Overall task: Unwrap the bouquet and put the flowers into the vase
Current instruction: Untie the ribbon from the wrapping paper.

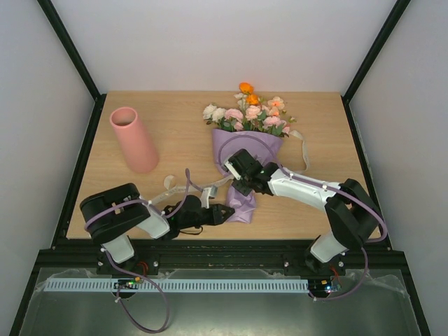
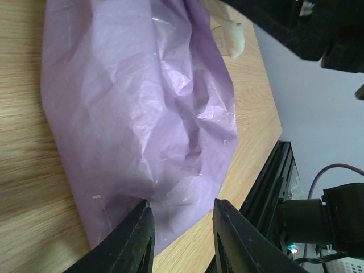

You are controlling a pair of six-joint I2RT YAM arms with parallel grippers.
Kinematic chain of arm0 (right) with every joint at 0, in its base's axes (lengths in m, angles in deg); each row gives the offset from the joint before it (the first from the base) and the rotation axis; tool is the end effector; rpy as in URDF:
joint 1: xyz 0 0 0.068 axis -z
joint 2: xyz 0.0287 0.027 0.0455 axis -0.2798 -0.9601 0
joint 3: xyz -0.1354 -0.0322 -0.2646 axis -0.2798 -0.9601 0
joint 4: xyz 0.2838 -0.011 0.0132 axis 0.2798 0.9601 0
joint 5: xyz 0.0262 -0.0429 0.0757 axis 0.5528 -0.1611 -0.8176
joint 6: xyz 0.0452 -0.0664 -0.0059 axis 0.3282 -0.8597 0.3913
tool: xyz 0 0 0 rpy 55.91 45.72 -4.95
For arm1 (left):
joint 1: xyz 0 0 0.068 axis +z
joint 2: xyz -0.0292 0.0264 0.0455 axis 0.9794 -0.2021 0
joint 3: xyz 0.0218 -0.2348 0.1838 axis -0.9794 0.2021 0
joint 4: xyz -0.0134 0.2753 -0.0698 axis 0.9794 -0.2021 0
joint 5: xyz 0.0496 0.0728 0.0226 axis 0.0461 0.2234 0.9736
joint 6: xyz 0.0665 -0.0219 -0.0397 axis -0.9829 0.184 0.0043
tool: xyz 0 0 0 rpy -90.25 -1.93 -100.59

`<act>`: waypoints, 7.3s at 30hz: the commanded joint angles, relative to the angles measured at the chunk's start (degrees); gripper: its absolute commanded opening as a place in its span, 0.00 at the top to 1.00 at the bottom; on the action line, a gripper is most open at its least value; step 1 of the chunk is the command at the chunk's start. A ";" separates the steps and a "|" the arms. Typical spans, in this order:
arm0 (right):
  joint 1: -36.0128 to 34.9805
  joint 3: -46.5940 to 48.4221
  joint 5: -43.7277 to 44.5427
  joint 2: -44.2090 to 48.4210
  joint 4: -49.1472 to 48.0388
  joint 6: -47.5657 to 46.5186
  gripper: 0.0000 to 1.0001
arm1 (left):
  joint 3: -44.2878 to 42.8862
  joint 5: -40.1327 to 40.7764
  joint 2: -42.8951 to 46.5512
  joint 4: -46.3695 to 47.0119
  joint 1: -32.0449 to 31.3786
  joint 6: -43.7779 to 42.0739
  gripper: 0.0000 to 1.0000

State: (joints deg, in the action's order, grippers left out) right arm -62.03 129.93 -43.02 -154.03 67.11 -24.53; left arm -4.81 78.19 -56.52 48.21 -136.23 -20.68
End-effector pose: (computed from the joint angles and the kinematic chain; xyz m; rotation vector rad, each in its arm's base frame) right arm 0.2476 0.2473 0.1849 -1.2256 2.2369 0.1312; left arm 0.1463 -0.2575 0.1095 0.1484 2.1730 -1.4791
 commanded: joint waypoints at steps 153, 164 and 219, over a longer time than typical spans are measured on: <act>-2.65 -2.50 20.69 -2.47 -6.26 3.38 0.99 | -2.63 5.18 -11.02 1.70 -2.95 -3.83 0.55; -2.64 -2.94 15.57 2.20 -8.09 5.70 0.99 | -2.06 4.93 -11.76 3.52 -2.97 -3.47 0.55; 1.84 -30.14 1.45 13.70 -48.27 91.63 0.36 | -2.46 5.25 -13.15 6.16 -4.41 -2.60 0.53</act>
State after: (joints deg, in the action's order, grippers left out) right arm -60.52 99.73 -44.25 -139.56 21.39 63.07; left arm -7.61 83.61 -67.75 54.87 -139.57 -22.80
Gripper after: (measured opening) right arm 0.642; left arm 0.469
